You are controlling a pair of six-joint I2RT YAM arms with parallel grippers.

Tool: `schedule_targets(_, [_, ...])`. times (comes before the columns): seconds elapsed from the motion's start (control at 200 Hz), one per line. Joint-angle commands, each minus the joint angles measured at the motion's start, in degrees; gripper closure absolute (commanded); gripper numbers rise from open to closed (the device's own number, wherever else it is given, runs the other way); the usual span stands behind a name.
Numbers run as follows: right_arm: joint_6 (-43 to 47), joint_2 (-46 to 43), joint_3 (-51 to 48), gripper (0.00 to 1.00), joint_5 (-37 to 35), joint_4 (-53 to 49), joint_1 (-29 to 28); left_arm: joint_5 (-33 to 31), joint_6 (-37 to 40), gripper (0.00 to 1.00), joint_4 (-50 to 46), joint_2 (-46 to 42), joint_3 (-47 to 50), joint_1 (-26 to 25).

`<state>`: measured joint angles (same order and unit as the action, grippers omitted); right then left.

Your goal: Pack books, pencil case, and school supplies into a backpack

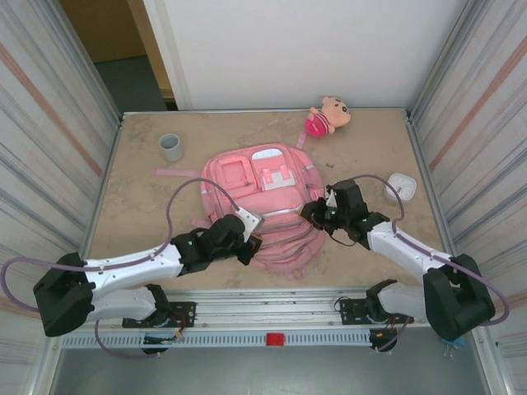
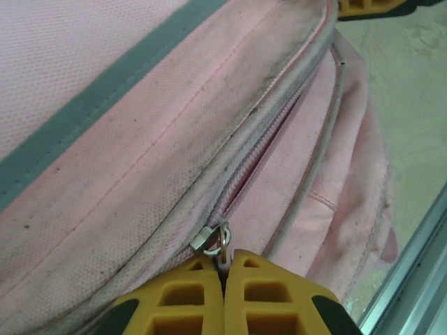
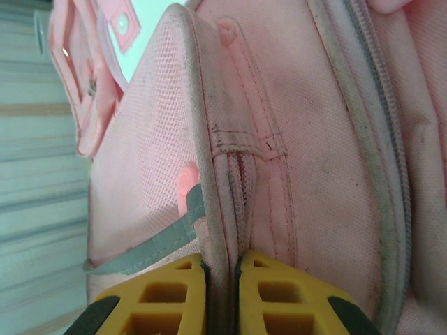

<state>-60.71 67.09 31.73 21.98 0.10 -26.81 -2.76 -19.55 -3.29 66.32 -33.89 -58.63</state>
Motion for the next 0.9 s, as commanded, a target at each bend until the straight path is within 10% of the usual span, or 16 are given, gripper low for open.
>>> schedule_targets(0.0, [-5.54,-3.74,-0.93,0.86,-1.67,4.86,-3.25,-0.01,0.01,0.99,3.71,-0.15,-2.76,-0.76])
schedule_targets(0.897, [-10.54,1.09,5.67,0.87,-11.63,8.83,-18.81,10.82,4.04,0.95,16.51,8.36,-8.55,-1.78])
